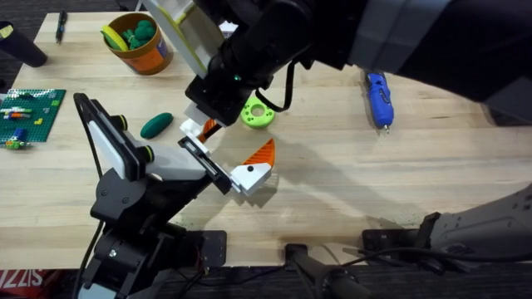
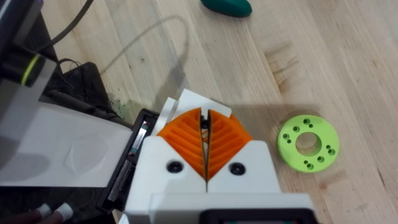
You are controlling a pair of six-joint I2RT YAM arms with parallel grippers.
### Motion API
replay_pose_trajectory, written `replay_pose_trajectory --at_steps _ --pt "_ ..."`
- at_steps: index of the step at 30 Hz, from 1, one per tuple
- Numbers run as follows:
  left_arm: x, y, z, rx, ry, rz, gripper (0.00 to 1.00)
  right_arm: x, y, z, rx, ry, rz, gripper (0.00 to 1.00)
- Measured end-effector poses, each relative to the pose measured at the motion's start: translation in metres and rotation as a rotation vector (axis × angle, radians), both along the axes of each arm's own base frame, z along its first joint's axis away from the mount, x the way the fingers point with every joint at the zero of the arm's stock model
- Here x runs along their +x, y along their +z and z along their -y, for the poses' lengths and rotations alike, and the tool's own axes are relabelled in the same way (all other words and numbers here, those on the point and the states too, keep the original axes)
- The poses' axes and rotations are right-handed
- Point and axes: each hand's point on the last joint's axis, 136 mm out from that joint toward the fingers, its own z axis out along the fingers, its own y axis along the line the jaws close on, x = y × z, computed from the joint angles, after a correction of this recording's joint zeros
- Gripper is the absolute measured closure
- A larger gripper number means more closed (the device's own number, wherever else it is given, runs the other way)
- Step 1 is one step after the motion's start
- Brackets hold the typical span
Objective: Pick up the gripper from the table and insert it into the empty holder that is missing its gripper. Then pick up a screw, insert it into the mounting hole, and use the screwdriver to tighten it. Finally, clean up the table by picking up the vegetable and placing it into the bucket.
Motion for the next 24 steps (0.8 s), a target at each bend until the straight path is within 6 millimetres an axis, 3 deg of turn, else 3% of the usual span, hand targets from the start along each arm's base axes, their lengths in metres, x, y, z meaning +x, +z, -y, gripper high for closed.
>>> replay_pose_trajectory --at_steps 16,24 --pt "0.0 0.0 0.0 -0.006 0.001 -0.004 0.012 0.013 0.015 0.004 0.044 -0.027 0.032 0.988" --pt "0.0 0.0 0.0 -0.006 0.001 -0.004 0.012 0.01 0.013 0.008 0.029 -0.029 0.018 0.988"
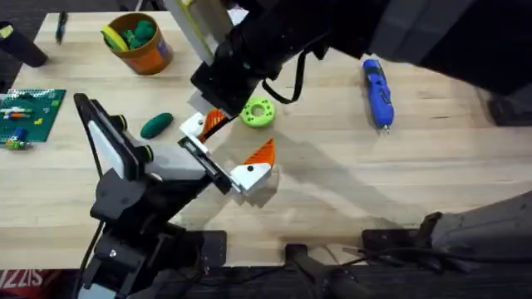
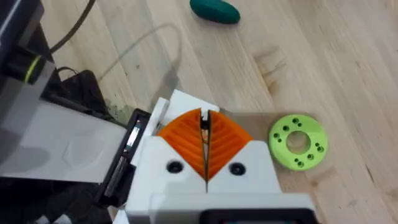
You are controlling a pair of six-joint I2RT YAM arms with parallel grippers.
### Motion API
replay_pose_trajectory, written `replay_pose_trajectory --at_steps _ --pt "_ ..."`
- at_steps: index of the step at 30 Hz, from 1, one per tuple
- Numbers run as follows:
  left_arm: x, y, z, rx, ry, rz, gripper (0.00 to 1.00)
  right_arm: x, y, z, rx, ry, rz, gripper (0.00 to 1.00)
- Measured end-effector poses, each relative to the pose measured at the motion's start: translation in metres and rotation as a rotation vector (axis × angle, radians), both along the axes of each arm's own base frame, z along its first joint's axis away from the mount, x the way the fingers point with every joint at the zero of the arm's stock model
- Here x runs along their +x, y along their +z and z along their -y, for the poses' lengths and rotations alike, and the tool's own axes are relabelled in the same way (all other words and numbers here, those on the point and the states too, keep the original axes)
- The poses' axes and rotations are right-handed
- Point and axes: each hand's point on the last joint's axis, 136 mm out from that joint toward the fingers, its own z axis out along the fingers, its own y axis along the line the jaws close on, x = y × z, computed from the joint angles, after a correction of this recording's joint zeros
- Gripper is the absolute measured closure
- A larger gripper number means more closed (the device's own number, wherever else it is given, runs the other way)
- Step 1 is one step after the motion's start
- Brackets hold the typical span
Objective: Pick up the gripper from the table and insert it into the empty holder that is missing its gripper. Then pick up a screw, insert it into the mounting hole, and use the screwdriver to tighten it. Finally, clean up the table by picking up the vegetable and placing it into the bucket.
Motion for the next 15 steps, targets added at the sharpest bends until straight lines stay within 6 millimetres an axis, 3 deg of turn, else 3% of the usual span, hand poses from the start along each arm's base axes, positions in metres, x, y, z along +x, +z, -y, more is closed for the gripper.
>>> replay_pose_trajectory --at_steps 15 --pt "0.0 0.0 0.0 0.0 0.0 0.0 0.013 -0.017 -0.004 -0.013 -0.004 0.048 -0.003 0.988"
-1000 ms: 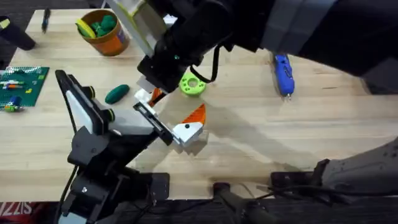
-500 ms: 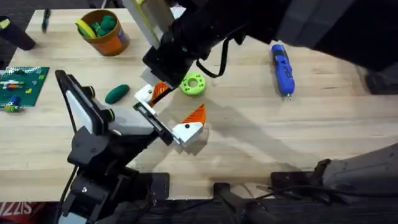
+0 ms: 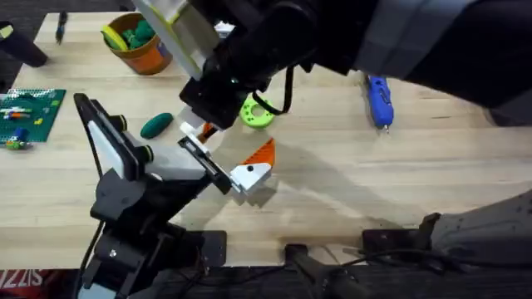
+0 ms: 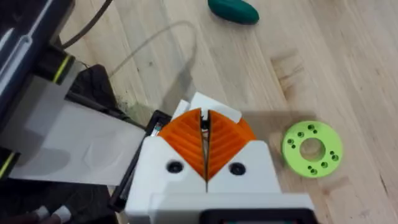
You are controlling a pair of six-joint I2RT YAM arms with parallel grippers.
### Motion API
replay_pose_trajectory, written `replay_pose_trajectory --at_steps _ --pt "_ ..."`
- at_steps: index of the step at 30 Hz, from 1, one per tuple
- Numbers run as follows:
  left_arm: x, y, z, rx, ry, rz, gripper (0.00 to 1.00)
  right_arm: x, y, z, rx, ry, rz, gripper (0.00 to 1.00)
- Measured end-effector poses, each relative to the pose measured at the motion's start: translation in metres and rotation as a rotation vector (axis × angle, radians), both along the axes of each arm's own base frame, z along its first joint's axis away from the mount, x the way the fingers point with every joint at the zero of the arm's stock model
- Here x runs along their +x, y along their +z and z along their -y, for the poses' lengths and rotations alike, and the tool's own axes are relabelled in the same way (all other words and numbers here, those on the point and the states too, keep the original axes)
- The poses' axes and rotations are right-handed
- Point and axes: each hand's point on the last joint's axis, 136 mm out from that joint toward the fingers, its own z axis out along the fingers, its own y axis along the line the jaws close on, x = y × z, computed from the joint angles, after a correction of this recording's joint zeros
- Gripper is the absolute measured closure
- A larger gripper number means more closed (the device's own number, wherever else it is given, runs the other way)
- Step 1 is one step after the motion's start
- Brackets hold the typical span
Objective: Pick up the gripper from the table and insert it into the empty holder that is missing its gripper. Then pick up a screw, insert it into the mounting hole, and use the screwdriver to tighten it. Finally, clean up the table by picking up the vegetable and placing it into the bucket.
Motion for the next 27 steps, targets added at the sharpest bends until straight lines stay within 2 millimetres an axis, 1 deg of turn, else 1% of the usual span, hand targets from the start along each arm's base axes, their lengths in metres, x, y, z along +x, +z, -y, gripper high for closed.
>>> replay_pose_trajectory --at_steps 6,10,14,22,27 --pt "0.0 0.0 0.0 0.0 0.0 0.0 0.013 0.005 -0.002 0.002 -0.015 -0.014 0.02 0.988" --pt "0.0 0.0 0.0 0.0 0.0 0.0 0.013 0.007 -0.008 0.002 -0.032 -0.022 0.022 0.988" --pt "0.0 0.0 0.0 0.0 0.0 0.0 0.015 0.008 -0.012 0.001 -0.041 -0.023 0.018 0.988" --pt "0.0 0.0 0.0 0.0 0.0 0.0 0.015 0.009 -0.015 0.001 -0.047 -0.023 0.014 0.988" --pt "0.0 0.0 0.0 0.0 0.0 -0.001 0.015 0.008 -0.024 0.0 -0.067 -0.021 -0.001 0.988"
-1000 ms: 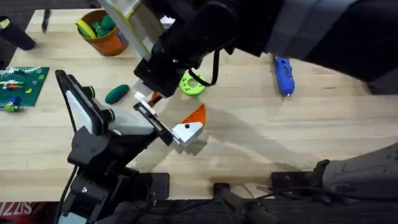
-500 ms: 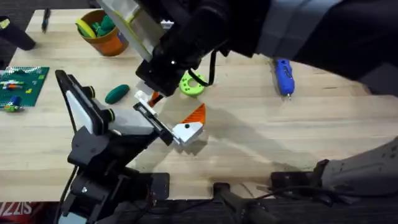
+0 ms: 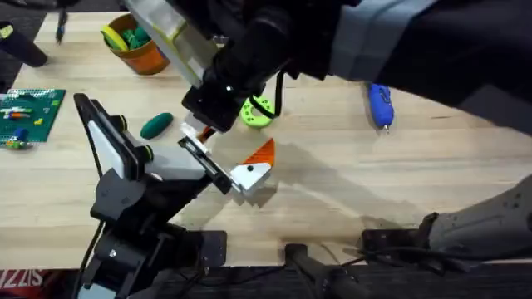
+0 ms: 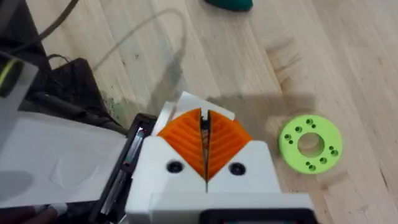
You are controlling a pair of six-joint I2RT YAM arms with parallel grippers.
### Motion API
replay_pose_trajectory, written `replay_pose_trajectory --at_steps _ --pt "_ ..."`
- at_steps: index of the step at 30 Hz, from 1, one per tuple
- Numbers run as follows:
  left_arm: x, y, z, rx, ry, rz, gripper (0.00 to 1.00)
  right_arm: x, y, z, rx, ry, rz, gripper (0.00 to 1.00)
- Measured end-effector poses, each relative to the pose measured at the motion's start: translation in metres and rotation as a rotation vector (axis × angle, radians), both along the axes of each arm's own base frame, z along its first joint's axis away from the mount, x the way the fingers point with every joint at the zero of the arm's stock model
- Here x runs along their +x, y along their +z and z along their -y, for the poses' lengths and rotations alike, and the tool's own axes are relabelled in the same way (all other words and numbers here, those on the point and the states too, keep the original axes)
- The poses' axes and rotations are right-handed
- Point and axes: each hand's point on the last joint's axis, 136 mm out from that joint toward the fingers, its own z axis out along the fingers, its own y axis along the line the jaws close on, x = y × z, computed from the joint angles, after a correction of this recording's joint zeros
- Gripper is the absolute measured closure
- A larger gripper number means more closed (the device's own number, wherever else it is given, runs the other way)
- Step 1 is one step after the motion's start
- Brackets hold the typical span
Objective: Pick up the gripper from the table and insert it into the empty holder that is missing its gripper. Then pick up a screw, insert it into the mounting hole, and use the screwdriver to tighten it. Finally, clean up the table by picking up the vegetable and placing it into the bucket.
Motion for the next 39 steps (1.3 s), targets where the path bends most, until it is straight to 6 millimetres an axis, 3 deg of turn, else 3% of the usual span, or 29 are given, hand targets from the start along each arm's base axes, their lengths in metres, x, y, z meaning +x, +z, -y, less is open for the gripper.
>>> replay_pose_trajectory --at_steps 36,38,39 --pt "0.0003 -0.0001 -0.0003 -0.008 0.003 -0.009 0.015 -0.0007 -0.0032 0.0004 -0.009 0.001 -0.007 0.988" --pt "0.0004 -0.0001 -0.0004 -0.007 0.004 -0.008 0.015 -0.0009 -0.0034 0.0005 -0.01 0.0 -0.008 0.946" --pt "0.0004 -0.0001 -0.0004 -0.007 0.004 -0.008 0.015 -0.0011 -0.0037 0.001 -0.012 -0.003 -0.011 0.875"
